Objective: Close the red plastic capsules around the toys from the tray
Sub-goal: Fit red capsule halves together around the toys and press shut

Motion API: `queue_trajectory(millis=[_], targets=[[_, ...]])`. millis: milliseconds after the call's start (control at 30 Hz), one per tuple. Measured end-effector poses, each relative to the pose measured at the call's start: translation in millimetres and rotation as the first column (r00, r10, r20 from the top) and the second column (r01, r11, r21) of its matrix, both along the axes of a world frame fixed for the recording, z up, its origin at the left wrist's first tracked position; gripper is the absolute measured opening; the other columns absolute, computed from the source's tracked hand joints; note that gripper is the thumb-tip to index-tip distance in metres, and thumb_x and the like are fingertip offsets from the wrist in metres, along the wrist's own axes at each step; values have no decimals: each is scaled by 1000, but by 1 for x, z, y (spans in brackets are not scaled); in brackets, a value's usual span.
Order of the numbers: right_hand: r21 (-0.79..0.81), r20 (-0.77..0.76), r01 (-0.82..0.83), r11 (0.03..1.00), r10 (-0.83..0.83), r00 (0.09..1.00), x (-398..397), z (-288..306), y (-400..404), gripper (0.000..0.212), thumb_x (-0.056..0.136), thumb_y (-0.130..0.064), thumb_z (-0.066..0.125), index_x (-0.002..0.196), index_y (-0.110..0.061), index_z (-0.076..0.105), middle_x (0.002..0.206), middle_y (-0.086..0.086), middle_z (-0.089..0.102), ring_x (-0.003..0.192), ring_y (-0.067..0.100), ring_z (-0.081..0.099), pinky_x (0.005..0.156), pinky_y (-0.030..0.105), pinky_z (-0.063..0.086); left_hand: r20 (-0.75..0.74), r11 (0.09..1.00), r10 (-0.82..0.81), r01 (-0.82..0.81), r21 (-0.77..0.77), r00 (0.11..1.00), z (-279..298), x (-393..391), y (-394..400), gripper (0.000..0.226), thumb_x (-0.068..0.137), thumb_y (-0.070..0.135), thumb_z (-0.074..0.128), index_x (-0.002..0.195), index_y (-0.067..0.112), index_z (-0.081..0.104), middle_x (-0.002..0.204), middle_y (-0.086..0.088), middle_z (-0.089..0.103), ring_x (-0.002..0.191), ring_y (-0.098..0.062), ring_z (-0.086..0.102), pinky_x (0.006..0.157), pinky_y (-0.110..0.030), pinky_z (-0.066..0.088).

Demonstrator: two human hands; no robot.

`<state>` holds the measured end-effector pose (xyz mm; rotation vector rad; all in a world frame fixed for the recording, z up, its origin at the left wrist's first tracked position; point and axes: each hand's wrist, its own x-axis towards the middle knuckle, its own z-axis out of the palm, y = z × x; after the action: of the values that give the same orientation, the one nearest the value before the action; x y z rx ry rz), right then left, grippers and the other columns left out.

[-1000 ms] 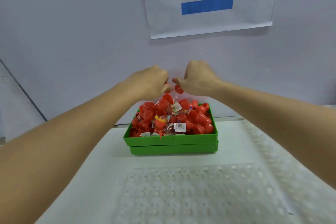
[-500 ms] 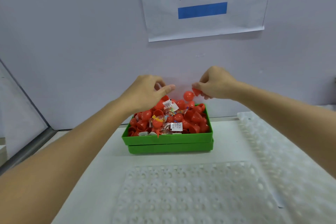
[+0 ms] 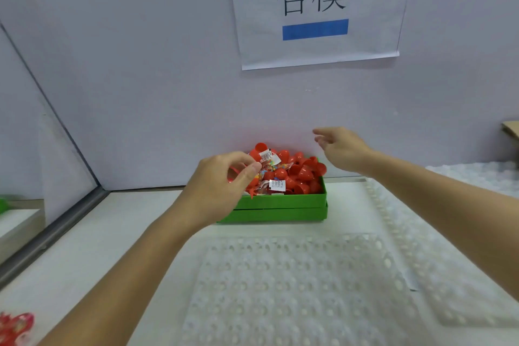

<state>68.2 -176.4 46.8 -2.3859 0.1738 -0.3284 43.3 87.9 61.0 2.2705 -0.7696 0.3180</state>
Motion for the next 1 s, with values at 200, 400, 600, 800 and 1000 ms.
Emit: queue_trajectory(millis=[200, 400, 600, 800, 1000], targets=[[90, 139, 54, 995, -66, 988, -66, -4, 1, 33, 102, -15, 49, 133, -19, 60, 124, 1, 67, 115, 17, 61, 89, 21, 42, -186, 984, -143, 159, 76, 972, -4, -54, 17, 11, 93, 32, 62, 91, 30, 72, 85, 12, 72, 81, -4, 68, 81, -32, 56], [116, 269, -17, 993, -15, 963, -169, -27, 19, 29, 92, 0, 56, 88, -20, 77, 81, -6, 75, 78, 3, 69, 74, 15, 51, -299, 942, -173, 246, 230, 939, -32, -107, 14, 16, 95, 38, 57, 92, 32, 71, 87, 18, 69, 83, 2, 64, 81, -29, 55], [45, 68, -130, 990, 127, 990, -240, -46, 29, 34, 93, -4, 56, 84, -30, 76, 73, -13, 73, 72, 2, 69, 71, 21, 55, -357, 911, -142, 263, 317, 923, -56, -140, -3, 21, 98, 45, 51, 99, 34, 69, 99, 14, 67, 90, 0, 62, 87, -33, 55], [32, 132, -165, 986, 159, 978, -276, -63, 38, 27, 90, -8, 65, 91, -33, 77, 84, -24, 73, 83, -1, 68, 71, 16, 52, -222, 952, -94, 153, 266, 971, -70, -154, -7, 44, 92, 63, 39, 98, 33, 70, 90, 14, 69, 83, 1, 63, 80, -34, 56], [-83, -15, -282, 956, 281, 960, -294, -66, 34, 41, 84, -53, 54, 125, -59, 50, 109, -31, 61, 112, -6, 51, 89, 15, 44, -211, 976, -137, 169, 139, 968, -82, -157, 4, 64, 86, 78, 27, 93, 32, 71, 76, 16, 68, 77, 4, 63, 81, -31, 55]])
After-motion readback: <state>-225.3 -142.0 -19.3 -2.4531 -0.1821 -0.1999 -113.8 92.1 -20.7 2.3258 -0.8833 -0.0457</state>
